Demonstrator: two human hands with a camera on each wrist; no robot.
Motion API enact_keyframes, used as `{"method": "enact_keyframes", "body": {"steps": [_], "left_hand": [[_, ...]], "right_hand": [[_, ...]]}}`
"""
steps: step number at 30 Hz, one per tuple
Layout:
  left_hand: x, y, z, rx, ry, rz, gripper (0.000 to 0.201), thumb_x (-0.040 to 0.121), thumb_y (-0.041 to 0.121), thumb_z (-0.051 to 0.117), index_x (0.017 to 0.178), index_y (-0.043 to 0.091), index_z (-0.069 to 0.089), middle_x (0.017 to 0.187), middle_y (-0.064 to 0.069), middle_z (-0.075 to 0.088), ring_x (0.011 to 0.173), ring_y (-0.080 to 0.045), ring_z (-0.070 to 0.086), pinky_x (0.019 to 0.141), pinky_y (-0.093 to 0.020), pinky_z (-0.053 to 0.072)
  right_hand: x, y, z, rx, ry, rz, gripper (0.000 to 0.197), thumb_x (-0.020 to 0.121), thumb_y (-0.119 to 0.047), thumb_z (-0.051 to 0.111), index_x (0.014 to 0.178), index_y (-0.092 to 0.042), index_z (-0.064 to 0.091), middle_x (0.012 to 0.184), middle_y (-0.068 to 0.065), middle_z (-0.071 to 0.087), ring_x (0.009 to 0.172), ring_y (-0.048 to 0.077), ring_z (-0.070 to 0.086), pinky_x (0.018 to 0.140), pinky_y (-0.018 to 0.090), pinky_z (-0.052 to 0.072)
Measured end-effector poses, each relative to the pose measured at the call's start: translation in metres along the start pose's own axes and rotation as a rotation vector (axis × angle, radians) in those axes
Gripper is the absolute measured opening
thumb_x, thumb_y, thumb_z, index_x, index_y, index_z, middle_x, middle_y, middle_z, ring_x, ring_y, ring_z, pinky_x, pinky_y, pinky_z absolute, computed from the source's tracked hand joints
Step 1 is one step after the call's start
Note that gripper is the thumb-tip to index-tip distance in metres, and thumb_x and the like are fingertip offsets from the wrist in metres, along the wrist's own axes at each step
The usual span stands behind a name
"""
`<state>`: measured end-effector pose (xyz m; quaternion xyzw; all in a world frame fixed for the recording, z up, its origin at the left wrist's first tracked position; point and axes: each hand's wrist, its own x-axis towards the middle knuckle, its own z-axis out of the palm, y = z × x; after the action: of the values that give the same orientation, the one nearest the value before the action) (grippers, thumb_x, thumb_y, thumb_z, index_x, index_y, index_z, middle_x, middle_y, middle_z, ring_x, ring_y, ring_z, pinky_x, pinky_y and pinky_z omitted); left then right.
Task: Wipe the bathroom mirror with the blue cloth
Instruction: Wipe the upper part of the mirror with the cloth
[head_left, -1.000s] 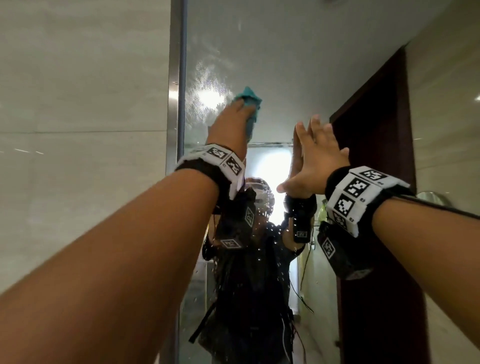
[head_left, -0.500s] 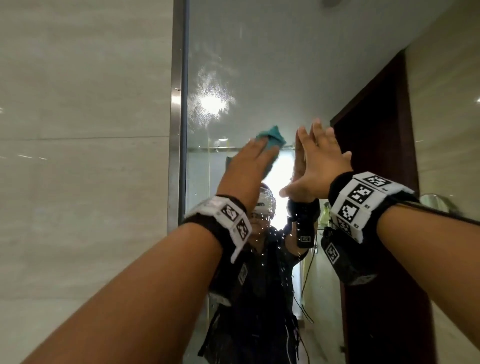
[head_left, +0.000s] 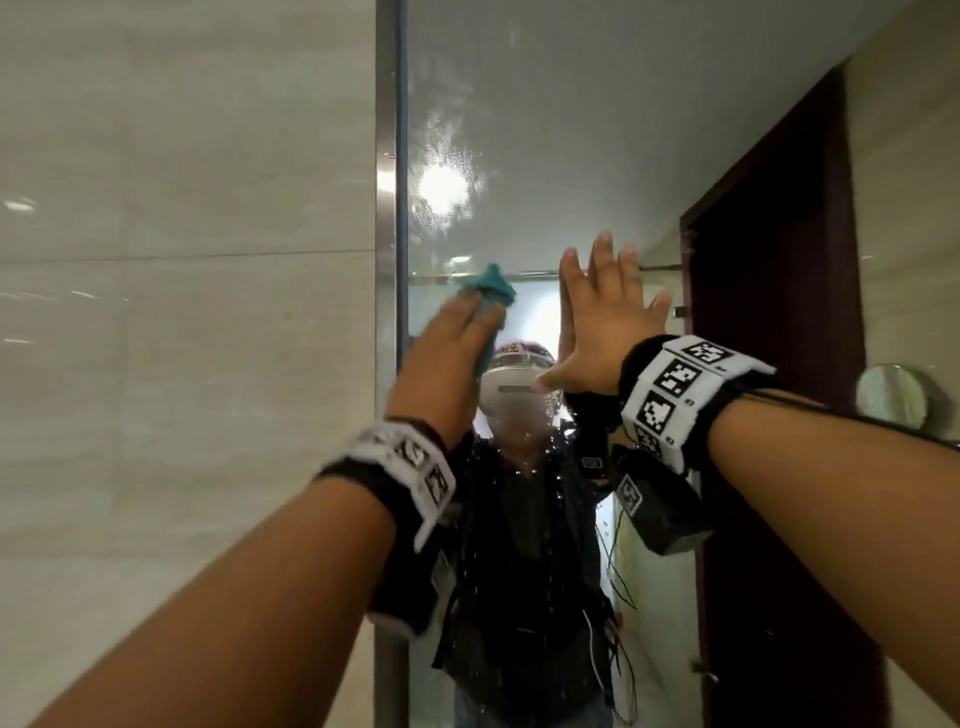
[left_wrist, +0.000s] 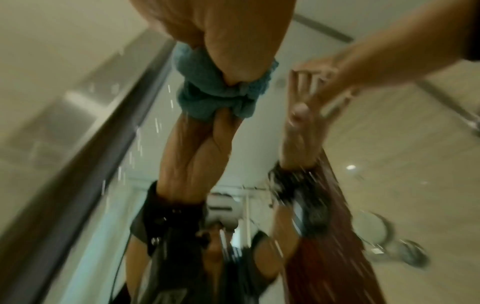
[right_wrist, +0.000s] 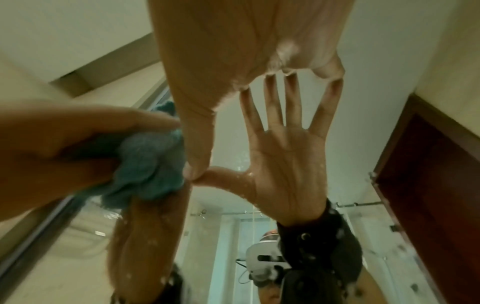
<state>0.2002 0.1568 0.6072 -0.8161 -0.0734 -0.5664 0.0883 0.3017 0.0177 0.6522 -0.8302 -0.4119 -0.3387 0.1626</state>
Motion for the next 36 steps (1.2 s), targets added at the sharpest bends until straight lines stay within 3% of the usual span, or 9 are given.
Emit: {"method": "enact_keyframes", "body": {"steps": [2,5,9,12,18,22,25,31,36], "left_hand": [[-0.03,0.013,0.02,-0.035,-0.105,0.064,0.059,0.09,0.01,0.05,0.145,0.023,0.033,0.154,-0.003,0.025,0.14,-0.013,0.02,0.114,-0.026,0.015],[-0.032,0.008,0.011,0.055,-0.198,0.141,0.062,0.088,0.009,0.058,0.143,0.026,0.036,0.153,0.0,0.026,0.141,-0.02,0.023,0.115,-0.043,0.024],[0.011,-0.019,-0.025,0.03,0.034,-0.038,0.049,0.09,0.009,0.054,0.137,0.021,0.047,0.148,-0.006,0.037,0.133,-0.025,0.035,0.108,-0.021,0.019],[0.004,-0.016,-0.011,0.038,0.079,-0.13,0.058,0.089,0.004,0.052,0.143,0.019,0.037,0.153,-0.006,0.026,0.138,-0.023,0.027,0.111,-0.022,0.016],[-0.038,0.006,0.009,0.102,-0.238,0.101,0.068,0.09,0.009,0.055,0.147,0.03,0.024,0.157,0.004,0.014,0.144,-0.02,0.012,0.116,-0.045,0.019],[0.012,-0.018,-0.022,0.047,-0.008,0.008,0.046,0.093,0.016,0.049,0.138,0.02,0.044,0.148,-0.006,0.036,0.135,-0.024,0.033,0.115,-0.033,0.023],[0.022,-0.025,-0.017,0.032,0.048,-0.089,0.057,0.09,0.011,0.051,0.144,0.014,0.034,0.154,-0.011,0.024,0.142,-0.025,0.021,0.114,-0.025,0.011],[-0.025,0.008,0.027,0.08,-0.175,0.181,0.066,0.088,0.004,0.056,0.147,0.018,0.029,0.155,-0.007,0.021,0.143,-0.025,0.017,0.115,-0.044,0.024],[0.048,-0.003,-0.023,-0.035,0.102,0.013,0.047,0.092,0.02,0.037,0.137,0.006,0.044,0.145,-0.017,0.037,0.131,-0.021,0.034,0.104,-0.013,0.018]], "right_hand": [[0.001,0.002,0.0,0.014,0.022,-0.007,0.129,0.067,-0.06,0.071,0.145,-0.023,-0.025,0.148,0.008,-0.037,0.138,0.031,-0.029,0.11,0.065,0.002],[-0.002,0.001,-0.002,0.004,0.016,-0.001,0.13,0.066,-0.059,0.073,0.146,-0.023,-0.023,0.149,0.008,-0.035,0.139,0.031,-0.026,0.11,0.063,0.003],[-0.004,-0.002,-0.001,0.009,0.024,0.004,0.135,0.06,-0.062,0.076,0.146,-0.024,-0.021,0.15,0.006,-0.034,0.14,0.03,-0.025,0.111,0.062,0.002],[-0.003,-0.001,0.001,0.014,0.026,0.007,0.135,0.06,-0.062,0.075,0.146,-0.024,-0.021,0.15,0.005,-0.034,0.14,0.029,-0.025,0.111,0.062,0.002],[-0.003,-0.001,0.0,0.017,0.031,-0.001,0.134,0.061,-0.062,0.074,0.146,-0.024,-0.023,0.149,0.006,-0.035,0.139,0.029,-0.027,0.111,0.063,0.003],[-0.003,0.0,0.002,0.043,0.036,-0.003,0.134,0.061,-0.061,0.076,0.146,-0.025,-0.021,0.15,0.004,-0.034,0.139,0.028,-0.027,0.111,0.062,0.002],[-0.001,0.002,0.003,0.051,0.052,-0.009,0.134,0.059,-0.062,0.076,0.147,-0.025,-0.019,0.151,0.004,-0.033,0.139,0.027,-0.026,0.111,0.063,0.002],[0.0,0.003,0.005,0.064,0.064,-0.017,0.125,0.068,-0.057,0.072,0.146,-0.026,-0.019,0.151,0.004,-0.033,0.139,0.027,-0.027,0.111,0.063,0.002],[0.0,0.003,0.005,0.052,0.043,-0.007,0.134,0.06,-0.06,0.076,0.146,-0.026,-0.021,0.15,0.003,-0.034,0.139,0.027,-0.027,0.111,0.063,0.003]]}}
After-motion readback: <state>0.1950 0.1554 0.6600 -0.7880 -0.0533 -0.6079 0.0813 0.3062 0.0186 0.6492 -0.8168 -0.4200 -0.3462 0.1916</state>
